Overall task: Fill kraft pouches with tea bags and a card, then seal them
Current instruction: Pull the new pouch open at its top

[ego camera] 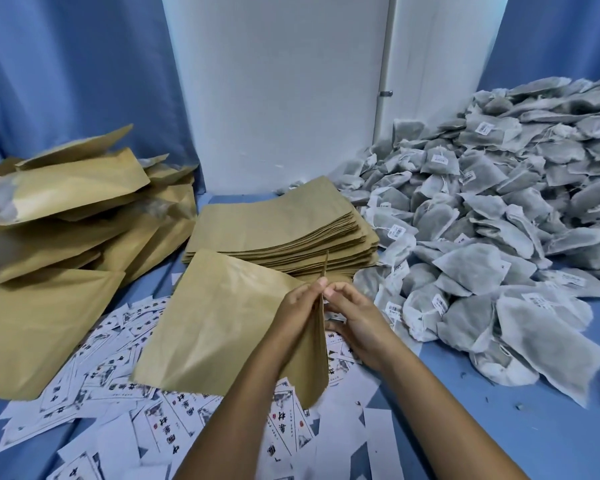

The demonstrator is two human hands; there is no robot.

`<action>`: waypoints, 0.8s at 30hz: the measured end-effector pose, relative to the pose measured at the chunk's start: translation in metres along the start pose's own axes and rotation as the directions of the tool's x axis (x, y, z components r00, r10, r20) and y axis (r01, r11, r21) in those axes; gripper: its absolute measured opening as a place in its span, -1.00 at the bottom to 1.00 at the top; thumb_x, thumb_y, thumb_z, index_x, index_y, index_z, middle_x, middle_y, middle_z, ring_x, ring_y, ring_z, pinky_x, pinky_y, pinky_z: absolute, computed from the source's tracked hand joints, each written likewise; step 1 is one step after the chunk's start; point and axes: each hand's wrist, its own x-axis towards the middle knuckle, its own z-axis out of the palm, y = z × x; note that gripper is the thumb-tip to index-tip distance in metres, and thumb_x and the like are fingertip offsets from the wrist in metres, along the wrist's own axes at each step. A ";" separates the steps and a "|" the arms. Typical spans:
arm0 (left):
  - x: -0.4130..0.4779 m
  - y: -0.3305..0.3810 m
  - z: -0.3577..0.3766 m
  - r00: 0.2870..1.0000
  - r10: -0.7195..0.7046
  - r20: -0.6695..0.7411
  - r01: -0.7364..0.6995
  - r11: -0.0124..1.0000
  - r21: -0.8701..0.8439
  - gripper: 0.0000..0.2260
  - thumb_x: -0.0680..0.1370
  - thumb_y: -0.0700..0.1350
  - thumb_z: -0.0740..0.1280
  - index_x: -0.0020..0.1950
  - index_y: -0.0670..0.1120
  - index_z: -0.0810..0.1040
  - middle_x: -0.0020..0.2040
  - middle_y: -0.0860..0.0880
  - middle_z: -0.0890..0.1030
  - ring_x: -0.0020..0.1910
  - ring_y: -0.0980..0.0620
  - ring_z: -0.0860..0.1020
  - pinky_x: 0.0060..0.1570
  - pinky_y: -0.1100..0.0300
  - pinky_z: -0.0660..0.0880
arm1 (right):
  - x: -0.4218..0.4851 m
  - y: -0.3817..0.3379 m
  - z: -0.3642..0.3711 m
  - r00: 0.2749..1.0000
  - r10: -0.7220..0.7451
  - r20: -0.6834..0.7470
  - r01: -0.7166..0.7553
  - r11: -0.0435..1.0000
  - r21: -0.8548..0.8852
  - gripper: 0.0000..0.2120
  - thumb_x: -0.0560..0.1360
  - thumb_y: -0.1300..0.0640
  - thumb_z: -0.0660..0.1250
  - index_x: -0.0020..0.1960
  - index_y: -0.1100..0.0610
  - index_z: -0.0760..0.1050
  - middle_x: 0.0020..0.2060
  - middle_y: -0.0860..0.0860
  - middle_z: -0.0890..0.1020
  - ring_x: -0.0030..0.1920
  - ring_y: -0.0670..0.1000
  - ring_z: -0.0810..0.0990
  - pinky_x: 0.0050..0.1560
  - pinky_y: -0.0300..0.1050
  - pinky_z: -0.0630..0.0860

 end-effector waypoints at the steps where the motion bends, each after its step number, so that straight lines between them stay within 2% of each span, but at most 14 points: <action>1: 0.000 0.000 -0.001 1.000 -0.008 0.007 0.008 1.000 -0.022 -0.80 0.56 0.03 0.28 -0.04 -0.01 0.66 -0.13 -0.03 0.70 -0.15 0.08 0.66 -0.22 0.30 0.52 | 0.000 0.000 0.000 1.000 -0.003 -0.001 0.003 1.000 0.009 -0.95 0.55 0.20 0.26 -0.06 0.19 0.42 -0.20 0.04 0.54 -0.25 -0.12 0.58 -0.32 -0.26 0.52; 5: -0.001 0.000 -0.003 1.000 -0.015 0.017 0.016 0.998 -0.067 -0.80 0.56 -0.03 0.26 0.01 -0.05 0.66 -0.05 -0.14 0.67 -0.11 0.03 0.62 -0.05 0.19 0.50 | -0.001 0.000 0.001 1.000 0.008 0.004 -0.008 1.000 0.025 -0.91 0.55 0.20 0.26 0.01 0.22 0.40 -0.21 0.06 0.52 -0.25 -0.11 0.56 -0.34 -0.28 0.50; 7: -0.002 -0.001 -0.003 1.000 -0.001 0.019 0.003 0.996 -0.091 -0.81 0.57 -0.06 0.26 0.00 -0.05 0.66 -0.07 -0.13 0.68 -0.14 0.06 0.62 -0.10 0.26 0.51 | -0.001 0.000 0.001 1.000 0.022 0.002 -0.022 0.999 0.027 -0.91 0.55 0.21 0.27 0.02 0.21 0.40 -0.19 0.08 0.52 -0.21 -0.07 0.55 -0.31 -0.28 0.51; 9: -0.002 -0.001 -0.001 1.000 0.009 0.023 -0.007 0.996 -0.089 -0.82 0.57 -0.08 0.26 -0.04 -0.05 0.65 -0.18 -0.05 0.66 -0.20 0.10 0.59 -0.19 0.33 0.49 | -0.002 0.000 0.000 0.999 0.042 -0.001 -0.042 0.999 0.032 -0.95 0.54 0.20 0.27 -0.04 0.18 0.41 -0.17 0.10 0.53 -0.17 -0.03 0.54 -0.25 -0.26 0.51; 12: -0.002 -0.003 0.000 1.000 0.015 0.015 -0.014 0.999 -0.050 -0.85 0.56 -0.08 0.28 -0.11 -0.05 0.63 -0.25 -0.02 0.57 -0.20 0.07 0.48 -0.16 0.23 0.40 | -0.002 -0.002 -0.002 0.997 0.076 -0.005 -0.076 0.997 0.029 -0.95 0.54 0.18 0.28 -0.09 0.13 0.43 -0.18 0.07 0.56 -0.14 -0.01 0.54 -0.19 -0.27 0.50; 16: -0.002 -0.004 -0.001 1.000 0.021 0.015 -0.020 0.998 -0.051 -0.86 0.52 -0.03 0.33 -0.12 -0.08 0.61 -0.27 -0.02 0.55 -0.23 0.08 0.49 -0.16 0.23 0.41 | -0.002 -0.003 -0.003 0.997 0.077 0.011 -0.077 0.996 0.052 -0.95 0.53 0.18 0.27 -0.11 0.13 0.44 -0.21 0.04 0.58 -0.17 -0.04 0.57 -0.23 -0.30 0.51; 21: -0.003 -0.005 -0.001 0.999 0.038 0.009 -0.037 0.998 -0.052 -0.83 0.54 -0.08 0.31 -0.25 -0.05 0.55 -0.39 0.07 0.51 -0.36 0.16 0.48 -0.31 0.34 0.41 | -0.002 -0.002 -0.005 0.996 0.080 0.040 -0.082 0.995 0.059 -0.97 0.56 0.23 0.21 -0.02 0.17 0.42 -0.17 0.06 0.57 -0.14 -0.03 0.56 -0.14 -0.25 0.49; 24: -0.004 -0.004 -0.001 0.999 0.037 -0.010 -0.038 0.998 -0.043 -0.82 0.53 -0.06 0.31 -0.26 -0.03 0.55 -0.39 0.06 0.51 -0.36 0.15 0.47 -0.33 0.35 0.41 | -0.002 -0.005 -0.005 0.994 0.086 0.067 -0.090 0.994 0.067 -0.94 0.57 0.27 0.18 0.00 0.20 0.42 -0.18 0.07 0.56 -0.14 -0.01 0.54 -0.12 -0.22 0.49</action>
